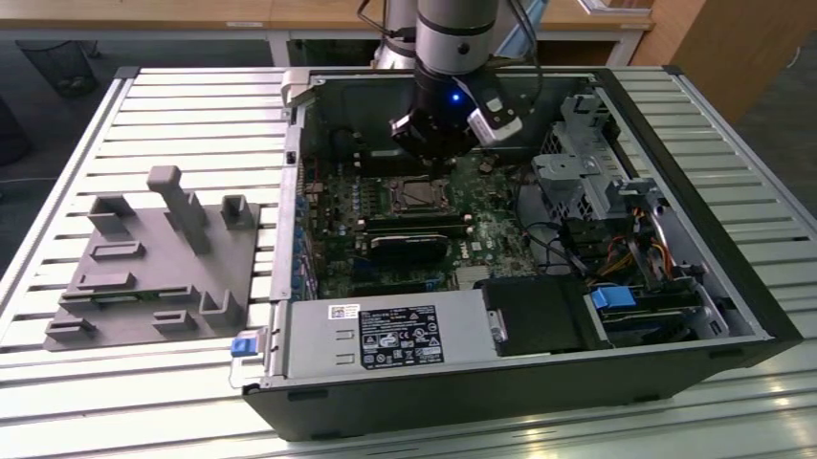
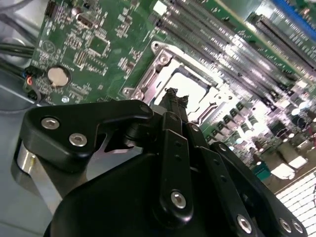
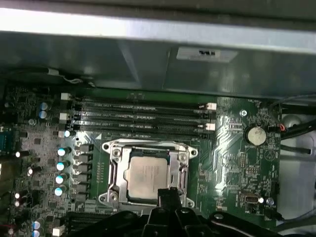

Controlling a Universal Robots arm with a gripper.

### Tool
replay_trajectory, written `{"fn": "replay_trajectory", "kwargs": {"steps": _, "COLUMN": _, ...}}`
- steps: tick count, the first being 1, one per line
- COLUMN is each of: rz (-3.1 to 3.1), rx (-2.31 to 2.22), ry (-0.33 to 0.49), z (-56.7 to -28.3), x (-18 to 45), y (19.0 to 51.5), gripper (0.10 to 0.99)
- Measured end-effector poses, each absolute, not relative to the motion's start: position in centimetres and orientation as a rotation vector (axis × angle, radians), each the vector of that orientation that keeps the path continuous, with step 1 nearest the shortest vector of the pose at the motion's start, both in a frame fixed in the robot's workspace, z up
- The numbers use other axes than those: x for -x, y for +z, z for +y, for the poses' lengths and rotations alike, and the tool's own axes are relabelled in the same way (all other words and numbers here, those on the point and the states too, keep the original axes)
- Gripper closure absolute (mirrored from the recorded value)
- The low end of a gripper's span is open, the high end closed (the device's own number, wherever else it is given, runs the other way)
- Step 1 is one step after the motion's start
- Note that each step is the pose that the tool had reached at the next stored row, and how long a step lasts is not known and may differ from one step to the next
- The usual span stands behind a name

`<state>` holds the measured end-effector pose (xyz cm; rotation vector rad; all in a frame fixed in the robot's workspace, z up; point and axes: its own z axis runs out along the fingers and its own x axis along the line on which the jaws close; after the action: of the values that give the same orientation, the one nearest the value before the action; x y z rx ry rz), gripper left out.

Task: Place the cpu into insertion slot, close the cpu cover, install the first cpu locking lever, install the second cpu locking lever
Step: 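Install the second cpu locking lever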

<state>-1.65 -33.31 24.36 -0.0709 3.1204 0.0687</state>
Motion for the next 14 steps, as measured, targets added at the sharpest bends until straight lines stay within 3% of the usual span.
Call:
{"fn": "replay_trajectory", "kwargs": {"steps": 6, "rz": 3.115, "rx": 0.07, "ry": 0.178, "z": -34.2, "x": 1.7, "y": 24.3, "gripper": 0.98}}
{"fn": "replay_trajectory", "kwargs": {"steps": 14, "rz": 3.113, "rx": 0.07, "ry": 0.193, "z": -36.3, "x": 1.7, "y": 24.1, "gripper": 0.98}}
